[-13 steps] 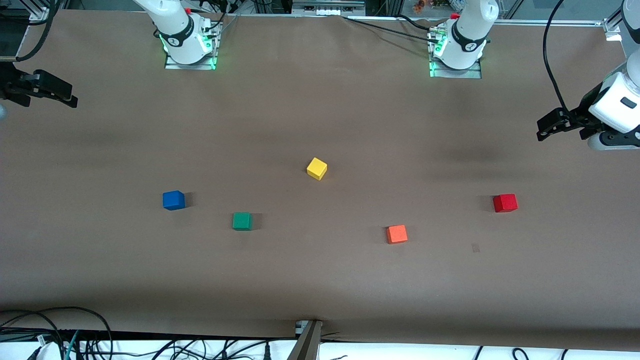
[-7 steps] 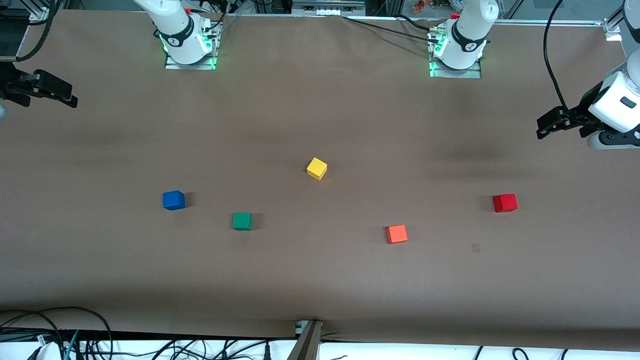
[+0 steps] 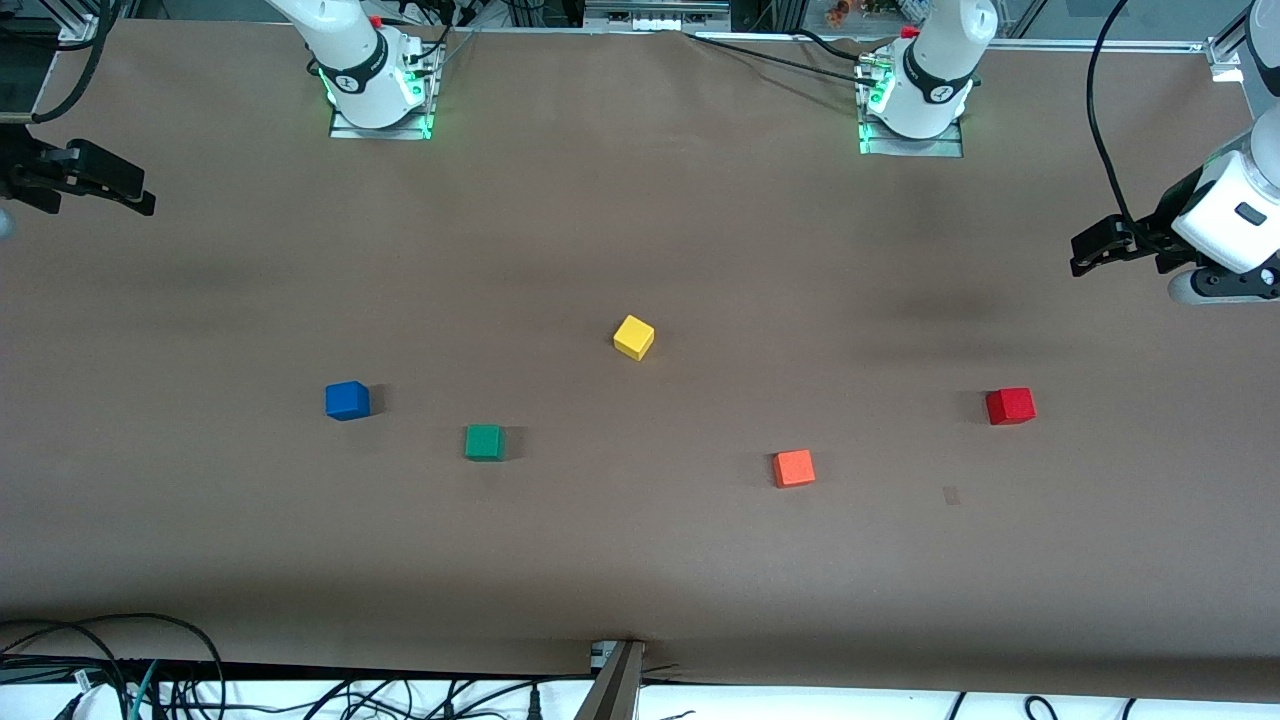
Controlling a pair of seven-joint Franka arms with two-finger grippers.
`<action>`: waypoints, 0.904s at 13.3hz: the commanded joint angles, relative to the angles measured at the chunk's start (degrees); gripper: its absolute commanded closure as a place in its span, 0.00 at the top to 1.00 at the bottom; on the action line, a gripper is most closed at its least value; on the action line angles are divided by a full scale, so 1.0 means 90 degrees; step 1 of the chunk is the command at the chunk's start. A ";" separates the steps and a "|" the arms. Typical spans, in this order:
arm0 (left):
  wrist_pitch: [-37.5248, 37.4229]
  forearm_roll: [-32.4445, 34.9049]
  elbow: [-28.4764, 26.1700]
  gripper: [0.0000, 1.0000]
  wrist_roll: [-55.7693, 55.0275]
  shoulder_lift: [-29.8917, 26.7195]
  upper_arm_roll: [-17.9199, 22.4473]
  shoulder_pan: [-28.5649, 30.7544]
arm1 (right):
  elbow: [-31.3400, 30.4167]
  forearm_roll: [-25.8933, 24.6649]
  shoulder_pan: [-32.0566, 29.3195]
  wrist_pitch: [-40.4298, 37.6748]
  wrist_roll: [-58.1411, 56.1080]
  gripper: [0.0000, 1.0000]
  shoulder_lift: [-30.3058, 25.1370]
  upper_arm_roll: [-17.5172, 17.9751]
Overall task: Pass red block to right arm, stack on blue
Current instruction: 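Move the left gripper toward the red cube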
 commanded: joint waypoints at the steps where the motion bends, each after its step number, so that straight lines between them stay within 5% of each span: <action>1: -0.0220 -0.0107 0.0159 1.00 0.0062 0.0113 0.0023 -0.0041 | 0.0028 0.0092 -0.0059 0.0008 -0.0078 1.00 -0.0017 0.0028; 6: -0.0281 -0.0117 0.0003 1.00 0.0140 0.0629 0.0043 0.0124 | 0.0028 0.0091 -0.0069 0.0008 -0.0078 1.00 -0.0007 0.0028; 10: 0.1571 -0.0097 -0.0592 1.00 0.0442 0.1234 0.0053 0.0417 | 0.0028 0.0091 -0.0059 0.0008 -0.0078 1.00 -0.0007 0.0028; 12: 0.3141 -0.0088 -0.1439 1.00 0.0754 0.1382 0.0043 0.0690 | 0.0028 0.0091 -0.0059 0.0008 -0.0078 1.00 -0.0007 0.0018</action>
